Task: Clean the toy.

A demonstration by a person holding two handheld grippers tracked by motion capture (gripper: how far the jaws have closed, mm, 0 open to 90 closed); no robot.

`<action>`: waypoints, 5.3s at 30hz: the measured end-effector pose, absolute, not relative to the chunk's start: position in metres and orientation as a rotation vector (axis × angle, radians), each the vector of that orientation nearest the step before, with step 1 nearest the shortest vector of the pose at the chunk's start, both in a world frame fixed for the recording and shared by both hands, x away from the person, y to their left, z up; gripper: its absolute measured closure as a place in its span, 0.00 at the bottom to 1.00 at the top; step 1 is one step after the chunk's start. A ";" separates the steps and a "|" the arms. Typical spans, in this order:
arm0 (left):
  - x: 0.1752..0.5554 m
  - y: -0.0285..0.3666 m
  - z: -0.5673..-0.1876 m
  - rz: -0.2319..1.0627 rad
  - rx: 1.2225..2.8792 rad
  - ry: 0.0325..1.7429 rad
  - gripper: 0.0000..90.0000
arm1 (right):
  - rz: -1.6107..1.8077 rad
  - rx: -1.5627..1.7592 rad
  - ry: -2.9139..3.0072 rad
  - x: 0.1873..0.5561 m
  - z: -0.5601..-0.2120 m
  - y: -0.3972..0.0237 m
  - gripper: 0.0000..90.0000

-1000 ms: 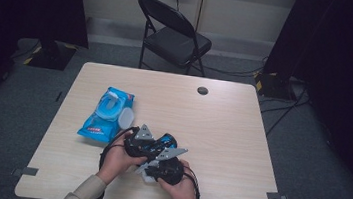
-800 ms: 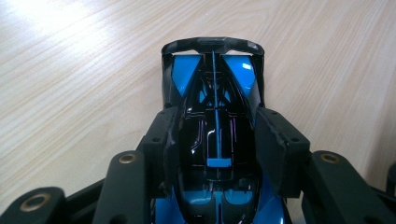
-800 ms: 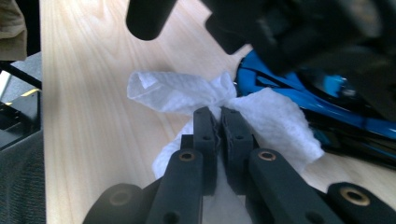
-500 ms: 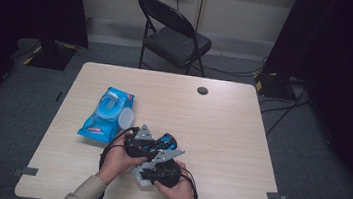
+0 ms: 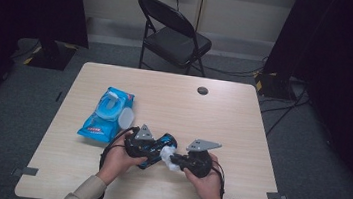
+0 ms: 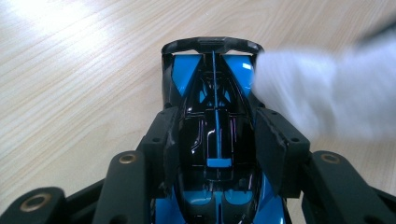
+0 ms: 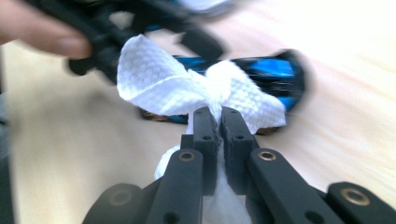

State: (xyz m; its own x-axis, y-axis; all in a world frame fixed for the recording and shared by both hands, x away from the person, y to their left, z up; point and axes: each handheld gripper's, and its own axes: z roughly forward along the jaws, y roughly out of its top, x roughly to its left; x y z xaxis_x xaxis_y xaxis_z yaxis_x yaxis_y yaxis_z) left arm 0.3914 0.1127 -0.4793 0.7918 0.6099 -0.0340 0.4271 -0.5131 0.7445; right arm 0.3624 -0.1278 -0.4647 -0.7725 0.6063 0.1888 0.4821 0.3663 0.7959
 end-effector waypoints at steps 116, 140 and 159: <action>0.391 0.114 -0.480 0.308 2.181 0.756 0.57 | 1.349 1.022 2.494 0.360 -0.472 -0.120 0.96; 0.391 0.113 -0.480 0.302 2.183 0.759 0.57 | 1.163 1.134 2.426 0.385 -0.501 -0.120 0.96; 0.391 0.113 -0.480 0.302 2.187 0.760 0.57 | 1.215 1.020 2.547 0.366 -0.500 -0.090 0.96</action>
